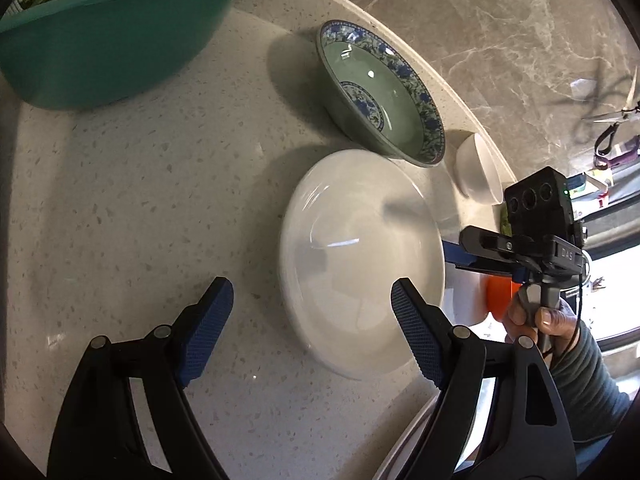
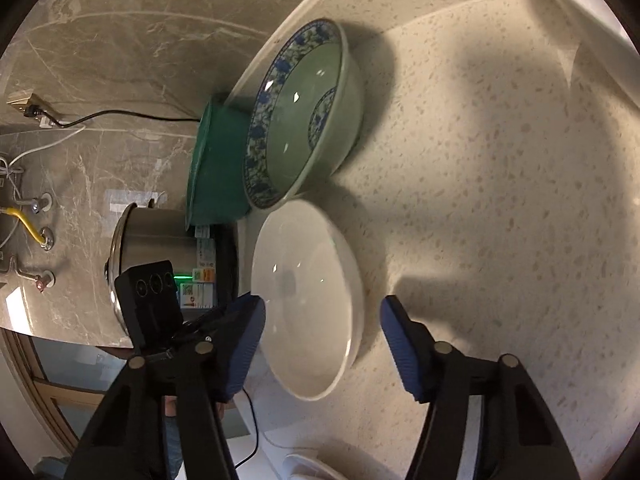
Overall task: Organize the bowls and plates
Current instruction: 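Close both grippers on the white deep plate beside the blue-patterned bowl, then carry the white deep plate with both grippers and lower it onto the stacked plates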
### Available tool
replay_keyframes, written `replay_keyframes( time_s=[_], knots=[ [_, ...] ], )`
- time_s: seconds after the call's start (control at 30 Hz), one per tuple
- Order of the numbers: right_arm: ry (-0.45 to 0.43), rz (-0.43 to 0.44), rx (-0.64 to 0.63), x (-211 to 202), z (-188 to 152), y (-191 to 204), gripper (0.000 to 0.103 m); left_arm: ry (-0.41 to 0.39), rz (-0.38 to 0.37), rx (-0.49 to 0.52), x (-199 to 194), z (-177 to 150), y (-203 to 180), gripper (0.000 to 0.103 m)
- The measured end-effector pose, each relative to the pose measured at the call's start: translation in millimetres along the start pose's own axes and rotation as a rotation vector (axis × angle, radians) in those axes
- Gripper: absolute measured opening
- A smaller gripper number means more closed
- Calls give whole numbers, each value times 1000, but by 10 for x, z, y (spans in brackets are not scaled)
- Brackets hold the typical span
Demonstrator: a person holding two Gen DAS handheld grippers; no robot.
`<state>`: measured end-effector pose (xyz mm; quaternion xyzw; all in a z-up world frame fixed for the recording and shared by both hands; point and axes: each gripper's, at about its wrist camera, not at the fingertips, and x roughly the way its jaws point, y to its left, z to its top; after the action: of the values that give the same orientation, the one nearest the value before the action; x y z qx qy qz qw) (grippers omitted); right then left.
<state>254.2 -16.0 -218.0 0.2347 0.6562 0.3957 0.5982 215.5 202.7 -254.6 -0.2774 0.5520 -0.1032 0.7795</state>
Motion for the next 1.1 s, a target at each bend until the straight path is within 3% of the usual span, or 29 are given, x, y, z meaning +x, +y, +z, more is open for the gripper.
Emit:
replay_keyframes(
  time_s=[0.13, 0.2, 0.27, 0.53, 0.6, 0.67, 0.7, 0.73, 1.1],
  knots=[
    [26, -1, 19, 47, 68, -57, 54, 11, 12, 1, 47, 66, -1, 53],
    [50, -17, 8, 71, 78, -51, 47, 21, 1, -7, 75, 90, 18, 36],
    [68, -19, 4, 99, 80, -48, 45, 30, -4, -10, 77, 79, 26, 30],
    [94, -21, 15, 171, 127, -42, 37, 43, -52, -37, 73, 91, 84, 28],
    [101, -28, 11, 176, 135, -29, 34, 45, -35, -35, 54, 79, 115, 14],
    [110, -54, -1, 170, 138, -12, 26, 50, -18, -46, 52, 69, 171, 6],
    [122, -71, -1, 184, 134, -15, 16, 53, -27, -55, 48, 63, 194, 5],
    [129, -90, 1, 197, 127, -23, 14, 56, -27, -55, 46, 64, 199, 5],
    [120, -134, -4, 237, 112, 25, 13, 69, 16, -54, 63, 75, 137, 5]
  ],
)
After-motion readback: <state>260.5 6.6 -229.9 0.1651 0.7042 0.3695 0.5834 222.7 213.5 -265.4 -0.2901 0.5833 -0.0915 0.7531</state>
